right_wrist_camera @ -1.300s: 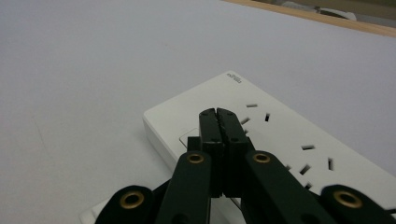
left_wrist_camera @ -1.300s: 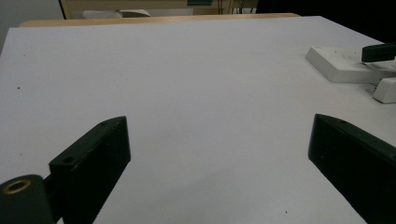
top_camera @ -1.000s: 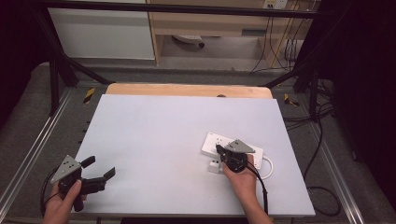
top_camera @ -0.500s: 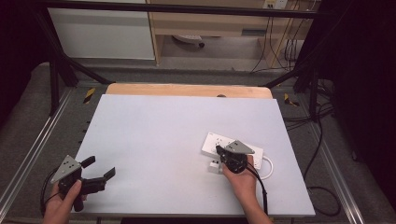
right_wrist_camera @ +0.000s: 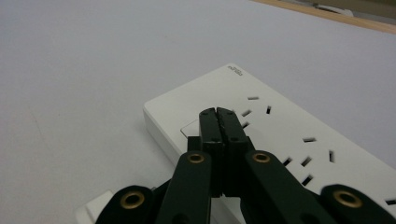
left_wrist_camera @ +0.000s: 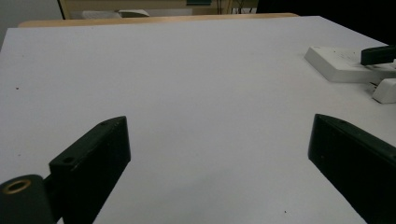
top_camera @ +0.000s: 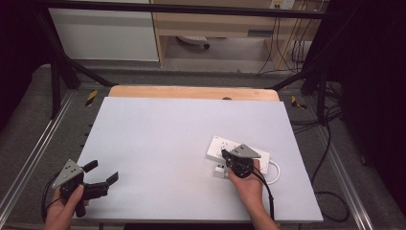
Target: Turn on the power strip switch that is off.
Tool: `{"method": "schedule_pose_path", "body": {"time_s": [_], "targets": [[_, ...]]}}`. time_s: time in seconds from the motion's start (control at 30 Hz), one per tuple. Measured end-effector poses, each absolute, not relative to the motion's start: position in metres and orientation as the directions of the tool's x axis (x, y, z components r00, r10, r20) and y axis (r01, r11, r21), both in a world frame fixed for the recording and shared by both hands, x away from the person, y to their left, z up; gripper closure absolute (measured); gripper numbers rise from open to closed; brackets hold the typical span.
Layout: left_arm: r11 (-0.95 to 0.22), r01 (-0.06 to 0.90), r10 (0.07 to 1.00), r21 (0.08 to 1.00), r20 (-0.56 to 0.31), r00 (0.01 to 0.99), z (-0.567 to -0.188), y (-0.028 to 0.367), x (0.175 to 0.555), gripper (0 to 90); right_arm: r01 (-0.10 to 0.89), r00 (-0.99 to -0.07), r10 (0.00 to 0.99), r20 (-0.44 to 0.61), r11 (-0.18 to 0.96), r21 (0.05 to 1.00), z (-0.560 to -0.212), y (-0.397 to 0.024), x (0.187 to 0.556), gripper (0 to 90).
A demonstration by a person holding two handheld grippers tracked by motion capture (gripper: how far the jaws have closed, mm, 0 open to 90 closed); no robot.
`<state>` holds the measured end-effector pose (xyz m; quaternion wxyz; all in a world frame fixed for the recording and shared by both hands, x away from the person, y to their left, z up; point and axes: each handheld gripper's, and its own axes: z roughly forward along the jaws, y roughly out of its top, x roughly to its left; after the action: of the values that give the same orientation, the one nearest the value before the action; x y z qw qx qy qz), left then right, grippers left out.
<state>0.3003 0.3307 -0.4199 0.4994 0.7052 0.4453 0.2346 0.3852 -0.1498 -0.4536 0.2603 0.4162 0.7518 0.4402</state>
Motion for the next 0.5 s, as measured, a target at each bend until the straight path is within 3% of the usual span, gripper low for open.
{"method": "schedule_pose_path", "body": {"time_s": [0.5], "targets": [[-0.110,0.396,0.861,0.912,-0.111,0.496,-0.4201,0.3302,0.3004,5.9,0.400,-0.518,0.855,-0.021,0.264,0.878,-0.4535,-0.1499,0.3849,90.0]]}}
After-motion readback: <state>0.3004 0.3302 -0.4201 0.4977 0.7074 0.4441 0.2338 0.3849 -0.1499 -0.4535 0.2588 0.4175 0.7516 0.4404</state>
